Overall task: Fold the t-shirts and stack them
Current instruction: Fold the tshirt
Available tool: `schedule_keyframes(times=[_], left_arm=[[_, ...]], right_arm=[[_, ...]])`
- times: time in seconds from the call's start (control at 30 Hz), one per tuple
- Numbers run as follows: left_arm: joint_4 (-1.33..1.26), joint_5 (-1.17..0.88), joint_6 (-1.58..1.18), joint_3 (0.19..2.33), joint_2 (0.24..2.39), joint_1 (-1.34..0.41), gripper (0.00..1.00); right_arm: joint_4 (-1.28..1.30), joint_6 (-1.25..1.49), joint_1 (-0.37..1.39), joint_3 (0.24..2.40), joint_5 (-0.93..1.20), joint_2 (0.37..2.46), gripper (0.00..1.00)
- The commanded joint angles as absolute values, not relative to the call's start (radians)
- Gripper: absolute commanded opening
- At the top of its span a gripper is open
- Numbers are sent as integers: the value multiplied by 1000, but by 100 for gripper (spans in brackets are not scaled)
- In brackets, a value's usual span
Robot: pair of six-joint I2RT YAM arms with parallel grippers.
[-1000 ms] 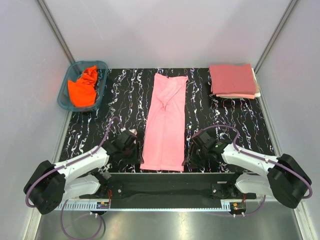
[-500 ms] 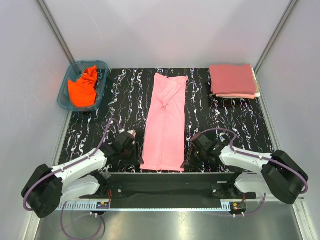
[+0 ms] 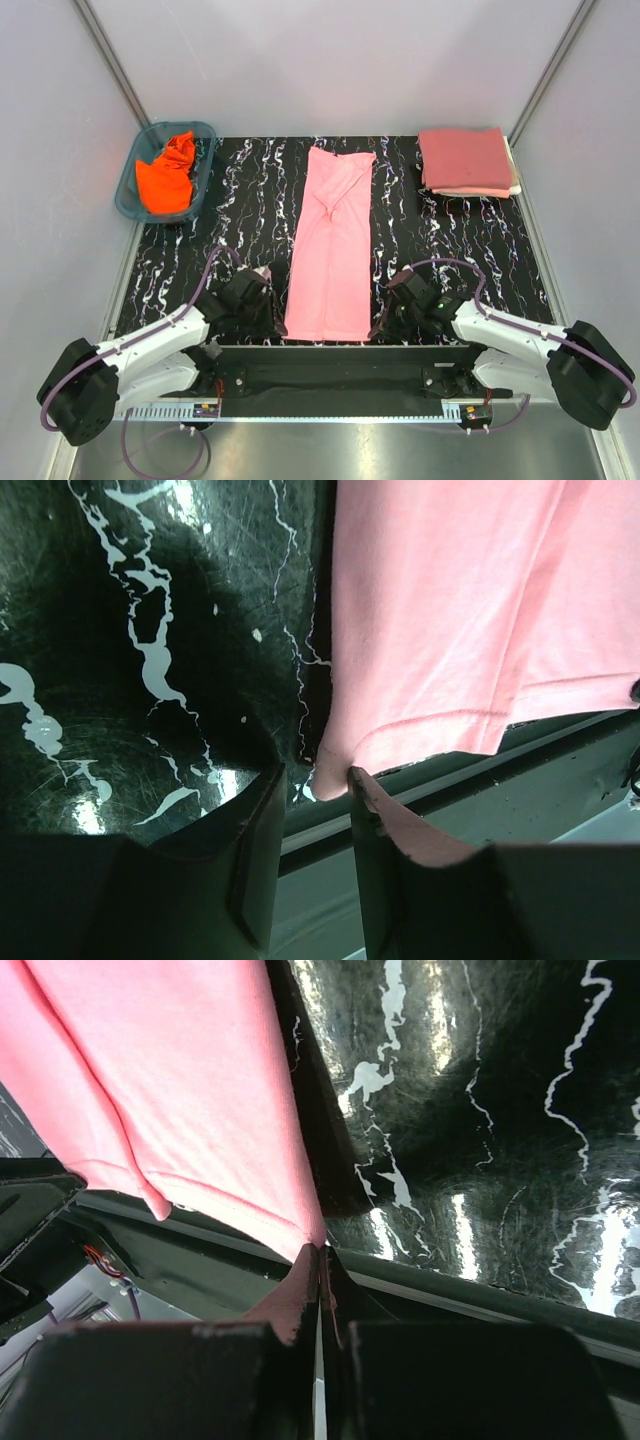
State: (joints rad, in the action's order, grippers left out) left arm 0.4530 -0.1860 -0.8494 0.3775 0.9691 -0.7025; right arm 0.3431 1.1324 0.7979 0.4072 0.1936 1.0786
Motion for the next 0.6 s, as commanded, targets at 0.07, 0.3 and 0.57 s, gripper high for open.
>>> schedule_keyframes(times=[0.07, 0.3, 0.57], left_arm=[[407, -232, -870, 359, 957, -709, 32], [318, -307, -870, 334, 973, -712, 10], [249, -365, -937, 351, 937, -752, 0]], right_arm=[[370, 1138, 810, 410, 160, 1075, 0], [414, 1138, 808, 387, 121, 1026, 0], [520, 1138, 808, 388, 89, 881, 0]])
